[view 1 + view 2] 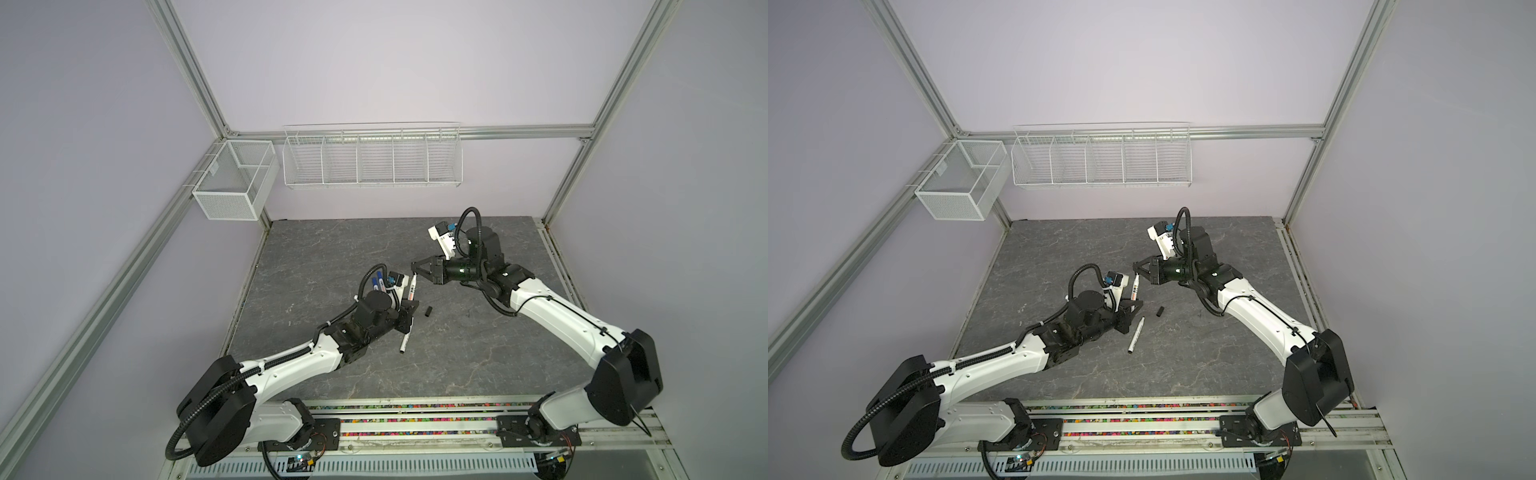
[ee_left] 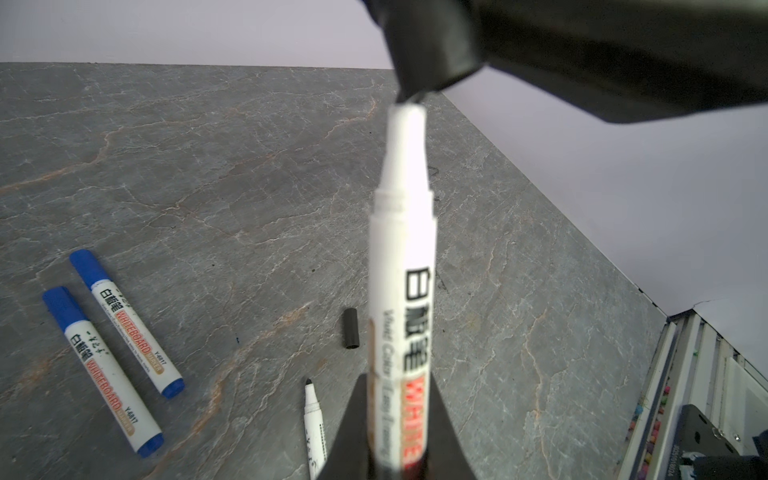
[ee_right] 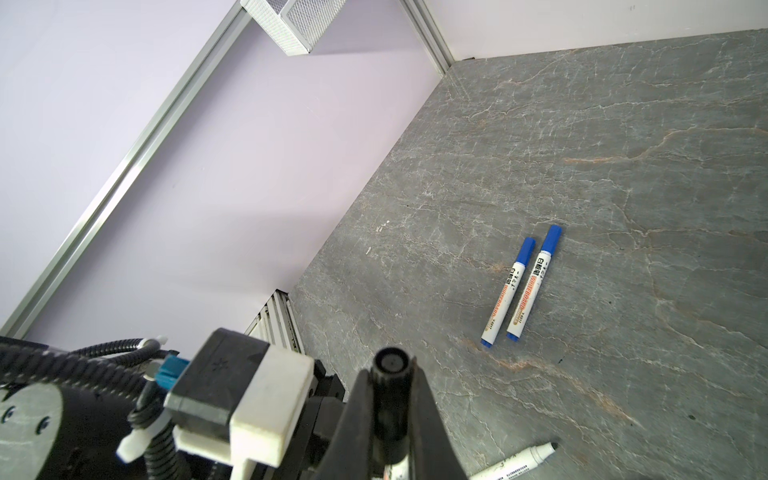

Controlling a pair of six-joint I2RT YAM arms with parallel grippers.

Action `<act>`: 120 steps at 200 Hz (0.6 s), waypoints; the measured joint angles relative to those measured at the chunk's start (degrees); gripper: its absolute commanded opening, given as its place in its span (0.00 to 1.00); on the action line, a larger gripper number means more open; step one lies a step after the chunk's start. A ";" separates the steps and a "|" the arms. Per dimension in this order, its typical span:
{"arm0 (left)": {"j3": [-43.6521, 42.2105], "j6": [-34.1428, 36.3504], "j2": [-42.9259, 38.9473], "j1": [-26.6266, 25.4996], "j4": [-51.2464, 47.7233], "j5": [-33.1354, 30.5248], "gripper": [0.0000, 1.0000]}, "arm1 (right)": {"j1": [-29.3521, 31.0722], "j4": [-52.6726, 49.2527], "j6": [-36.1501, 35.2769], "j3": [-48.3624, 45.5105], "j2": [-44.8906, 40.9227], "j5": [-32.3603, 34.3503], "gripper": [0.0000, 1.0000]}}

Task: Insert the pens into the pen caps
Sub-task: 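Lower the black cap onto the marker tip held upright by the left gripper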

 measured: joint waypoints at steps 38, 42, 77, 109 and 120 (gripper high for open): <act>0.00 0.00 0.00 0.02 0.22 0.00 0.00 | 0.15 -0.11 -0.28 0.55 0.35 0.17 0.07; 0.00 0.00 0.00 0.02 0.22 0.00 0.00 | 0.15 -0.13 -0.42 0.57 0.35 0.22 0.07; 0.00 0.00 0.00 0.00 0.20 0.00 0.00 | 0.20 -0.48 -0.90 0.70 0.35 0.85 0.07; 0.00 0.02 0.00 0.00 0.26 0.57 0.00 | 0.13 -0.46 -1.09 1.05 0.35 1.73 0.07; 0.00 0.02 0.00 0.00 0.26 0.87 0.00 | 0.09 -0.46 -1.07 1.20 0.35 1.81 0.07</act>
